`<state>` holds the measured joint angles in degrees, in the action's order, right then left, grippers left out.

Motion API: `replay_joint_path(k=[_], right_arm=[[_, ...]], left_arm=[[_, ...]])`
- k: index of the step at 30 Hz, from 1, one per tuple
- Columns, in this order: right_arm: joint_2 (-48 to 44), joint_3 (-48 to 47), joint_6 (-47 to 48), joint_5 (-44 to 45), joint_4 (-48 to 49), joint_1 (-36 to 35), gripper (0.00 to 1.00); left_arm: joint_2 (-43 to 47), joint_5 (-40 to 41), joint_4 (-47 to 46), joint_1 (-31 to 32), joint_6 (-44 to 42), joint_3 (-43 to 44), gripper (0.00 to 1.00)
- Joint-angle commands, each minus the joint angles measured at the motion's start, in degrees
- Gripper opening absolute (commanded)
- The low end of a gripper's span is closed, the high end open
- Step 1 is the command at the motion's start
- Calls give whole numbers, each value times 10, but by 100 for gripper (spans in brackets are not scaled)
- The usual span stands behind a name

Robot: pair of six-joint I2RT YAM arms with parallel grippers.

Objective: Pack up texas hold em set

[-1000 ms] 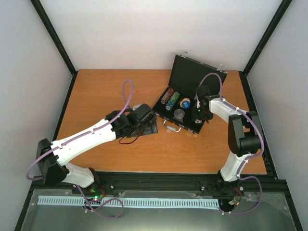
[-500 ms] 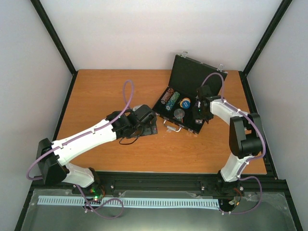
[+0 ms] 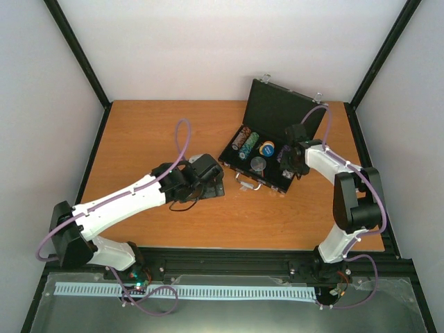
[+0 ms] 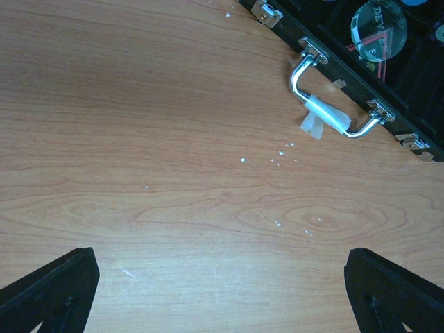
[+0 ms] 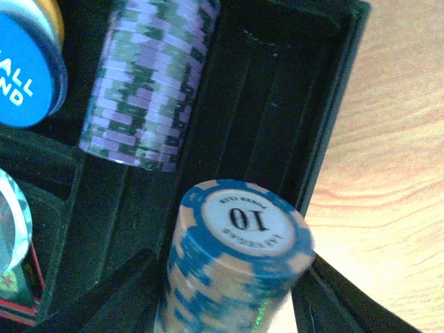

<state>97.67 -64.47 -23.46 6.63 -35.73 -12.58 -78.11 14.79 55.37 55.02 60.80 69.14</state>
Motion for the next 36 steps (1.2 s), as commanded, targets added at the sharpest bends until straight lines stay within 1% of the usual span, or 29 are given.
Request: replay_joint_path(k=[1,3,5,7,8,9,10,11,18,22,24,27,29,31,33,36], right_arm=[[-4,7,-64,9,30,-2,56],[-9,6,-76,18,30,-2,59],[-17,3,-84,34,25,-2,69],[-28,-3,-83,50,19,-2,72],[-34,-6,-80,56,16,-2,75],[-40,-10,-76,64,11,-2,81],[-47,-13,-71,66,5,-2,91],[-56,-17,-62,64,2,-2,99],[-136,-46,-19,31,-41,-3,100],[-182,-59,-5,21,-44,-4,100],[-179,-74,0,11,-50,-4,100],[-156,-84,6,-35,-58,-4,100],[-143,-61,-1,-71,-51,-4,100],[-142,-17,-14,-103,-32,-7,100],[-147,34,-23,-124,-8,-9,100],[-148,76,-25,-139,14,-36,100]], left_arm=[[16,2,6,1,14,1,100],[16,2,10,1,15,2,100],[16,5,13,0,17,3,100],[17,9,16,0,16,4,100],[18,11,18,1,16,3,100],[18,11,18,1,16,2,100],[19,12,17,1,17,0,100],[18,12,14,1,19,-4,100],[9,1,-13,1,20,-25,100],[-5,-4,-19,1,12,-25,100],[-15,-10,-25,1,7,-23,100],[-30,-15,-24,1,2,-13,100],[-34,-13,-20,0,2,-8,100],[-34,-11,-20,1,3,-7,100],[-31,-12,-19,1,7,-11,100],[-27,-13,-17,1,11,-21,100]])
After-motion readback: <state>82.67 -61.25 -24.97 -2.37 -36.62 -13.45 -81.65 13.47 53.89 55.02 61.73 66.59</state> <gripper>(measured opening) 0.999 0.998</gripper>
